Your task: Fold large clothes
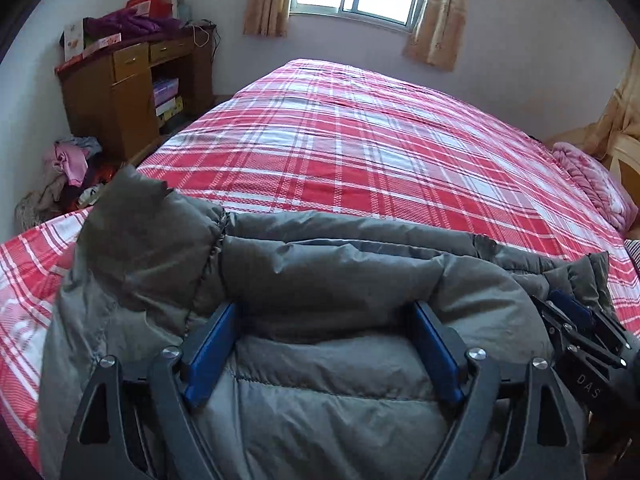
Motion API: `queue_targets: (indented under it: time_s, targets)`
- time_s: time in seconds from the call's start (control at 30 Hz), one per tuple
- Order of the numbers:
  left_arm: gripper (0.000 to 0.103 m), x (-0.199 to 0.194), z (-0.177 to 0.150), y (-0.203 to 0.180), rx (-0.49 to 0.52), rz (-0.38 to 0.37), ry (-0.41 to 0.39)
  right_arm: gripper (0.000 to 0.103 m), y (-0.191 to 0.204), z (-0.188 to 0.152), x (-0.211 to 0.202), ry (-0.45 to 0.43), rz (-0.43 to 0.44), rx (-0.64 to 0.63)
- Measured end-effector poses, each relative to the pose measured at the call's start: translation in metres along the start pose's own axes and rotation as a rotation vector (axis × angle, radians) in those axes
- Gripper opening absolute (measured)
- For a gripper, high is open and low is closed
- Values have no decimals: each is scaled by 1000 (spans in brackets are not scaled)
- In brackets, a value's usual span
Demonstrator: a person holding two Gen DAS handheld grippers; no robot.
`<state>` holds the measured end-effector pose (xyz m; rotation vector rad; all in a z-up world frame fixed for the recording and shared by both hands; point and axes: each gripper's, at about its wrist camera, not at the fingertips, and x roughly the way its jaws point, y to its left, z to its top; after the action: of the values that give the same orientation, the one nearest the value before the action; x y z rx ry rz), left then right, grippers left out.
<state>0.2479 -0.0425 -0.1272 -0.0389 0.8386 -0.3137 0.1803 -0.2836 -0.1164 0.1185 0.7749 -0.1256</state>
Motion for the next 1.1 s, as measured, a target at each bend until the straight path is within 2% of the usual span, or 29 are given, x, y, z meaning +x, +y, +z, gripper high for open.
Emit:
queue_targets:
  time_s: [0.2,0.3,0.47,0.53,0.67,0.7,0.77,0.83,0.87,0.9,0.97,1.1]
  targets:
    - [92,14,-10,-6,15,26,-55,54,-2,-7,6,-10,24,46]
    - [93,24,-9,-2,1,19,-30,55,3,-7,10,5,10,28]
    - [94,32,-8,-7,27,61,-1,54,2,-5,14,30,2,29]
    - [94,32,-8,-7,29,63,2,51,-4,-2,10,28,10,50]
    - [94,33,-9,-6,33,68,2,51,-51,2,-25,-81,-56,184]
    - [94,33,-9,-5,34,70,3,51,-63,1,-29,-82,-83,204]
    - [94,32,-10,-5,37,70,2,51,-94,-6,-27,-36,-192,233]
    - [94,32,-10,-6,42,70,1,51,-118,-19,-17,12,-222,285]
    - [94,33,-10,-7,45,73,2,54,-131,-27,-9,43,-211,330]
    - [94,34,-9,-7,45,75,3,54,-145,-35,-3,54,-146,406]
    - [94,34,-10,-8,48,78,4,55,-158,-41,-1,40,-83,478]
    - [94,31,-7,-8,55,59,26,56,-143,-36,3,60,-153,404]
